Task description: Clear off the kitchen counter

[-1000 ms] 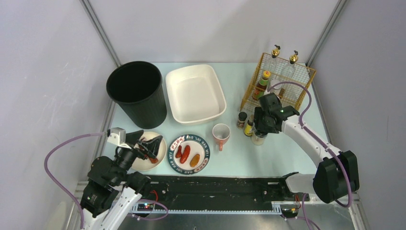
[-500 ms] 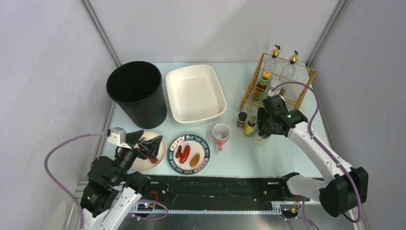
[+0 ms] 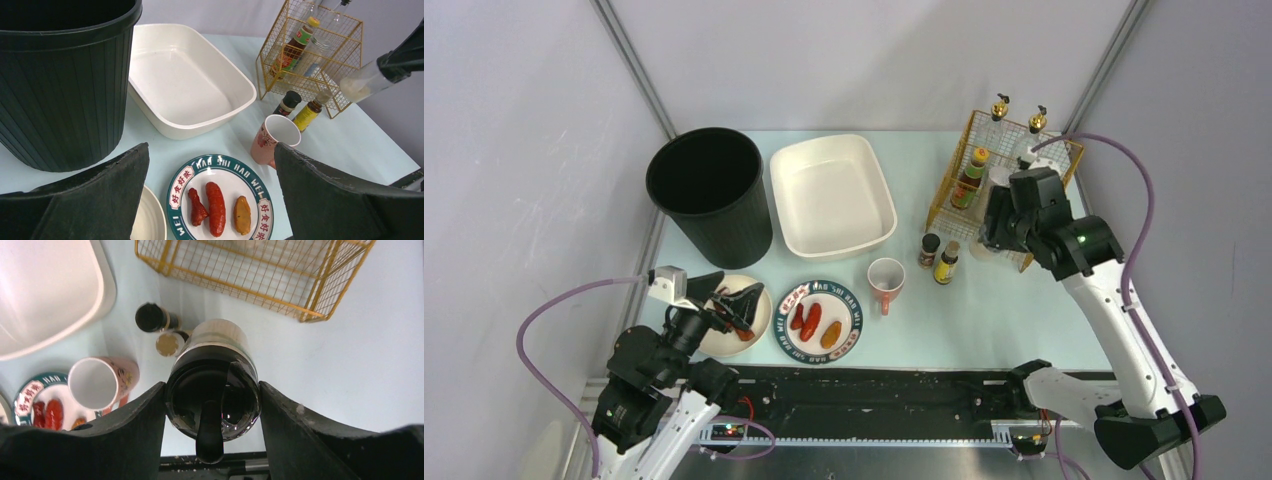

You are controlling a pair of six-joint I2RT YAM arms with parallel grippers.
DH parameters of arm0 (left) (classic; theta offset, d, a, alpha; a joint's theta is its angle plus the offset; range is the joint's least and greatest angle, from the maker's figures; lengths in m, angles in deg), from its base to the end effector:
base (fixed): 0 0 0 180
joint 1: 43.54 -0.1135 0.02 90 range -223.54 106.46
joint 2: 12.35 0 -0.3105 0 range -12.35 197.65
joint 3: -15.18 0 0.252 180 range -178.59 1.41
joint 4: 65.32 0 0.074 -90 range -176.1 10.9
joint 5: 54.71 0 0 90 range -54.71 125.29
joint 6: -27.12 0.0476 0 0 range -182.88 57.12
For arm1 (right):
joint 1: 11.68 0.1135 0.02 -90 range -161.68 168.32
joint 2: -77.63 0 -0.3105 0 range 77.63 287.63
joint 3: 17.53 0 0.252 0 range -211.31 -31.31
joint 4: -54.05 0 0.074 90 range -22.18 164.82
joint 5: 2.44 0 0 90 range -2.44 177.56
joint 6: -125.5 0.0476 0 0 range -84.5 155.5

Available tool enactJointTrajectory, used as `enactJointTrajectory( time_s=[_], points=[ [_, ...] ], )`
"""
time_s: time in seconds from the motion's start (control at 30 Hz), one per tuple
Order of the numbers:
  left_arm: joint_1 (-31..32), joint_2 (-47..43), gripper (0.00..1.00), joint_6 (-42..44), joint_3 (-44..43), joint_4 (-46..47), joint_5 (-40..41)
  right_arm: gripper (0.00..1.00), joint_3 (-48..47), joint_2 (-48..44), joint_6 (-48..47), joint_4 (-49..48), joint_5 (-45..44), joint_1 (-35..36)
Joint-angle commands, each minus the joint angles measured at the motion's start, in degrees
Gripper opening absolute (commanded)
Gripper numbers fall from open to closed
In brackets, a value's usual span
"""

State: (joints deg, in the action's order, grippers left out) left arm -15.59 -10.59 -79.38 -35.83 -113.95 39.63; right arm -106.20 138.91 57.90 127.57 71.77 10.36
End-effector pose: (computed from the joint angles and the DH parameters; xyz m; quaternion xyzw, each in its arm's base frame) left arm -0.0022 0.0052 0.3153 0.0433 0.7019 -0.2441 0.6677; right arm 0.1695 0.0546 0.4154 0.0542 0.9187 0.0220 0.3907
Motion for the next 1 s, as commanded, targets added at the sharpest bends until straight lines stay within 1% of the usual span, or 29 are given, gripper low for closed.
enactJointTrajectory(
  time_s=[0.0, 0.13, 0.23, 0.37, 0.6, 0.7, 0.8, 0.97],
  points=[
    [0.0, 0.63, 0.98, 0.32, 0.32, 1.04, -0.03, 0.0, -6.39, 0.78, -1.78, -0.63, -2.17, -2.84],
    [0.01, 1.02, 0.98, 0.32, 0.35, 1.04, -0.18, 0.0, -9.99, 3.45, -2.83, -2.09, -1.03, -7.05],
    [-0.01, 1.17, 0.98, 0.32, 0.33, 1.05, -0.29, 0.0, -11.93, 5.68, -3.33, -3.46, 1.29, -11.91],
    [-0.02, 1.02, 0.98, 0.33, 0.33, 1.02, -0.16, 0.0, -14.65, 8.44, -3.84, -5.21, 1.76, -15.87],
    [0.0, 1.22, 0.98, 0.32, 0.36, 1.01, -0.23, 0.0, -19.59, 12.51, -4.4, -7.84, 1.94, -20.52],
    [0.0, 1.22, 0.98, 0.32, 0.36, 1.02, -0.21, 0.0, -20.6, 14.34, -4.61, -8.67, 1.82, -21.48],
    [0.01, 1.15, 0.98, 0.32, 0.33, 1.04, -0.21, 0.0, -21.48, 16.09, -3.71, -9.46, 2.77, -24.93],
    [0.0, 1.09, 0.98, 0.32, 0.34, 1.02, 0.04, 0.0, -22.61, 19.24, -2.81, -10.99, 3.75, -26.74]
  ],
)
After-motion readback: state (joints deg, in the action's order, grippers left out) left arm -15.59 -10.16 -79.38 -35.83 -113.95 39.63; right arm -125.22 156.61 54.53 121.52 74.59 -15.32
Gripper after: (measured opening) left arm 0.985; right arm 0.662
